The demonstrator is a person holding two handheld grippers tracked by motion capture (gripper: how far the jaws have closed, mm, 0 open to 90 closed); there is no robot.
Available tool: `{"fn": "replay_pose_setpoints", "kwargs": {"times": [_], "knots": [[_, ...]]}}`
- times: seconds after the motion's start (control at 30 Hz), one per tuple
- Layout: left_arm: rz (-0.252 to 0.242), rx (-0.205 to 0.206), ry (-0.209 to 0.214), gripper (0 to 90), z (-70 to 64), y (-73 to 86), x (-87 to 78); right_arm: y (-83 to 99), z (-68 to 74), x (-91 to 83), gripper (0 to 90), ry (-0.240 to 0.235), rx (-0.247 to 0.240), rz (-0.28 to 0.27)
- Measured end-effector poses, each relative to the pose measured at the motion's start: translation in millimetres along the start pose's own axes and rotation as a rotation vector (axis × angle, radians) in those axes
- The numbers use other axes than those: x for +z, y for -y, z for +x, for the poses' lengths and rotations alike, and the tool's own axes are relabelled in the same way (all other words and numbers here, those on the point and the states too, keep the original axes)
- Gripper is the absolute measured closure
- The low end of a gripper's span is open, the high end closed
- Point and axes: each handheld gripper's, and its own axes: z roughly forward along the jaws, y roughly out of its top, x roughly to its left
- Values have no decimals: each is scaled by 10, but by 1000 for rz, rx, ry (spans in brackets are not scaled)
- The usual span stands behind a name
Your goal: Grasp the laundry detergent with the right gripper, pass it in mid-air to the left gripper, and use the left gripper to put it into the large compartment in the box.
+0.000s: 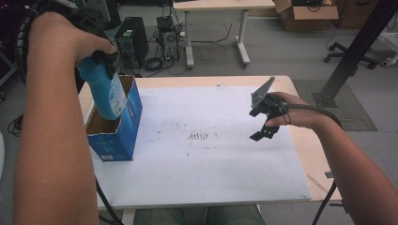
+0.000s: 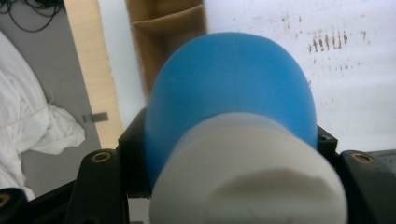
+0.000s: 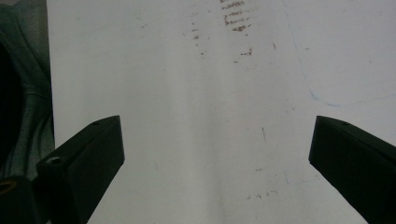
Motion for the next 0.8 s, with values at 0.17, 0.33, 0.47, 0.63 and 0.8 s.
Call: {"fn": "replay_pose_setpoints", "kwargs": {"times": [0.17,0.33,0.47,0.63,0.8], "knots": [[-2,-37,1,381,156,-9,-74,28,-31,6,34,-5,11,13],[-14,-48,2,381,255,-29,-52,30,-41,15,34,-13,13,24],[-20,-54,16,381,337,-51,-12,12,-45,17,34,-16,11,32],[-13,-67,20,381,404,-90,47,-14,-41,20,36,-22,0,37],[-6,-73,20,381,443,-125,153,-13,-43,6,35,-26,3,50]]}}
